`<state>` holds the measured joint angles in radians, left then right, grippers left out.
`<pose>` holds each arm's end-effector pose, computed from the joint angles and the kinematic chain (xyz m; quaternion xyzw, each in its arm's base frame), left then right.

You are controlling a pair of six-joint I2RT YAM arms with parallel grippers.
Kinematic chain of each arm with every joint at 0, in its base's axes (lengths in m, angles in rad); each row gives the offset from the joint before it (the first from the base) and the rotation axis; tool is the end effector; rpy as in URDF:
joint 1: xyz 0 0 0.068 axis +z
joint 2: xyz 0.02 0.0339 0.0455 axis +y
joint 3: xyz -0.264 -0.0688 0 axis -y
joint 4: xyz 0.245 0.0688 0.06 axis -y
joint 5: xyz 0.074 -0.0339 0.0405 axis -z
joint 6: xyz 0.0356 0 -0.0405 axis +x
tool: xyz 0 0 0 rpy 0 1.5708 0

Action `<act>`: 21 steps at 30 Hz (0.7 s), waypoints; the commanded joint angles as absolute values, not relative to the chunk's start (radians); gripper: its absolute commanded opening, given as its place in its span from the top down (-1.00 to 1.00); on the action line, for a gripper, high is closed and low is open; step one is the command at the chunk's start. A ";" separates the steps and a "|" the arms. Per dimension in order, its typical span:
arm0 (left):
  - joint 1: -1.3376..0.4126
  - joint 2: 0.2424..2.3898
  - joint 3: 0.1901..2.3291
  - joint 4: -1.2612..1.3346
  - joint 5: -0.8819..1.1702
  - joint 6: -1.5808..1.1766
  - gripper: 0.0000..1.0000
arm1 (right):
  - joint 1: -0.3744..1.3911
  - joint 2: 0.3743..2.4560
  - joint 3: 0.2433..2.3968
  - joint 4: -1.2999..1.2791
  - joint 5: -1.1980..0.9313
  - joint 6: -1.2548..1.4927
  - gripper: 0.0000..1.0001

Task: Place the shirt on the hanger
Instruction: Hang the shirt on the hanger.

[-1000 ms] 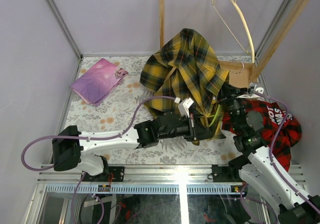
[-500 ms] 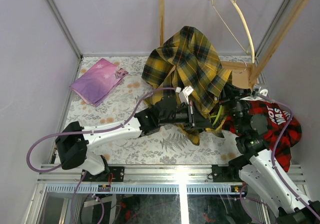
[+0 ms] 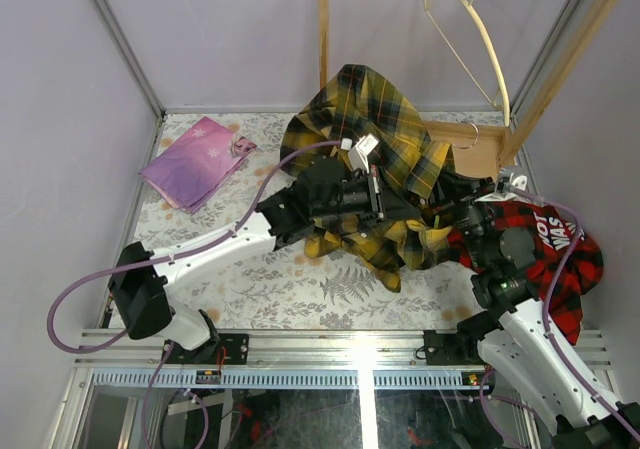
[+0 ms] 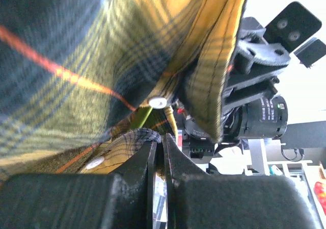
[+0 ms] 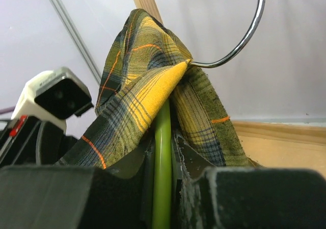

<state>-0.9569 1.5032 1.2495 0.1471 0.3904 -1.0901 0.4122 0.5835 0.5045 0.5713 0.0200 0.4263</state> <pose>0.1967 -0.3026 0.3621 0.0808 0.7367 -0.6350 0.2180 0.1334 0.0575 0.3512 0.0122 0.5134 0.3446 0.7858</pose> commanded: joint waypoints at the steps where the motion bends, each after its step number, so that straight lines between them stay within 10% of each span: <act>1: -0.902 1.491 1.339 0.100 0.380 -0.996 1.00 | 0.409 0.573 0.536 0.620 -0.031 0.435 1.00; 10: -0.825 1.443 1.394 -0.073 0.225 -0.774 0.91 | 0.408 0.611 0.576 0.548 -0.040 0.399 1.00; 15: -0.819 1.403 1.387 -0.105 0.283 -0.664 -0.31 | 0.409 0.652 0.671 0.448 -0.072 0.346 1.00; 21: -0.819 1.281 1.386 -0.264 0.272 -0.424 -0.85 | 0.409 0.735 0.815 0.289 -0.221 0.248 1.00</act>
<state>-0.8219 1.3781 1.3499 -0.1604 0.2760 -0.6342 0.4122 0.7101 0.6777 0.3111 -0.0914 0.3283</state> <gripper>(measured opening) 0.907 0.197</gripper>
